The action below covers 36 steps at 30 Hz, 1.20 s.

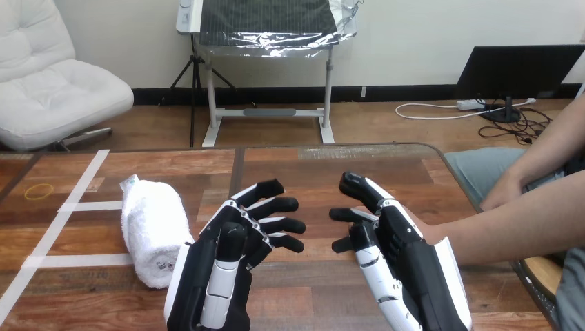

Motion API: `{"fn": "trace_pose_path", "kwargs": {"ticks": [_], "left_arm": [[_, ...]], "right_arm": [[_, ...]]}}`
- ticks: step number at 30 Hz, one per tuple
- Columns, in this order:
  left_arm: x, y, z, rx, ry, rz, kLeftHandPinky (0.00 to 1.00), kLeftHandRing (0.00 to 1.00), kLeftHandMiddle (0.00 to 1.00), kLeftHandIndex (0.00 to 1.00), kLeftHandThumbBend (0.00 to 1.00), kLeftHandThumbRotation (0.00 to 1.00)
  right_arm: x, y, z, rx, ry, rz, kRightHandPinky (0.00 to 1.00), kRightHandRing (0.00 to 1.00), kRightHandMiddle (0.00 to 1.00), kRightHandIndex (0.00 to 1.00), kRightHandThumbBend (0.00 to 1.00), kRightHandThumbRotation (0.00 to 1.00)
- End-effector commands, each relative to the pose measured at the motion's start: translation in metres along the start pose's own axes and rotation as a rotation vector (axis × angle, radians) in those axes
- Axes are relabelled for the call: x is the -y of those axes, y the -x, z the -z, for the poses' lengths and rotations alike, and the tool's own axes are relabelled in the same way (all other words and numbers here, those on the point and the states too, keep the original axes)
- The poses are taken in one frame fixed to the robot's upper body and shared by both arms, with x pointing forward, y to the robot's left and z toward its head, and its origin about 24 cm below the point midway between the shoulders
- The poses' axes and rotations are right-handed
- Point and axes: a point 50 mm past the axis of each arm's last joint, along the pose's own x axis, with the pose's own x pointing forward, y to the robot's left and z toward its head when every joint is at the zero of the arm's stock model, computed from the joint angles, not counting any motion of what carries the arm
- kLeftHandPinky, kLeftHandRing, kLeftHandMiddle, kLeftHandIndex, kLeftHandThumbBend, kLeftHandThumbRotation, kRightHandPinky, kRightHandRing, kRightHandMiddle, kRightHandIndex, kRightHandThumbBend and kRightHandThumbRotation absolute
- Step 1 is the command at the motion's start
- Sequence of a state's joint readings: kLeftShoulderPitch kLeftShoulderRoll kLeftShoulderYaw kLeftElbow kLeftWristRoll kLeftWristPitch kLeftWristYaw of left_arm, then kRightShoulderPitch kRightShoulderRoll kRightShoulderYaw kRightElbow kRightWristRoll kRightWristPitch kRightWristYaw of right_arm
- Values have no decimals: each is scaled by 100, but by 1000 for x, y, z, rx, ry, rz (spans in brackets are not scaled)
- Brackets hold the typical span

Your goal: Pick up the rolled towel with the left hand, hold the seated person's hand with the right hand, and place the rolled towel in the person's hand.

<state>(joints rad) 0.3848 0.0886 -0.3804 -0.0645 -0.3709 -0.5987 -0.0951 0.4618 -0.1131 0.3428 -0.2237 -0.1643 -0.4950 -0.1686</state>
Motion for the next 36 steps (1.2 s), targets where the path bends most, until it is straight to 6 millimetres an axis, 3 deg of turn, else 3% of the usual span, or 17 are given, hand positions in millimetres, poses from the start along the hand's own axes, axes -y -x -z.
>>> {"fn": "trace_pose_path", "kwargs": {"ticks": [1, 36], "left_arm": [[14, -14, -3, 93, 57, -32, 52, 62, 68, 72, 85, 78], [14, -13, -1, 92, 50, -36, 53, 63, 69, 74, 85, 79]], "right_arm": [[-4, -16, -11, 102, -47, 37, 60, 79, 88, 88, 43, 80], [-4, -15, -9, 99, -51, 30, 70, 85, 92, 92, 46, 82]]}}
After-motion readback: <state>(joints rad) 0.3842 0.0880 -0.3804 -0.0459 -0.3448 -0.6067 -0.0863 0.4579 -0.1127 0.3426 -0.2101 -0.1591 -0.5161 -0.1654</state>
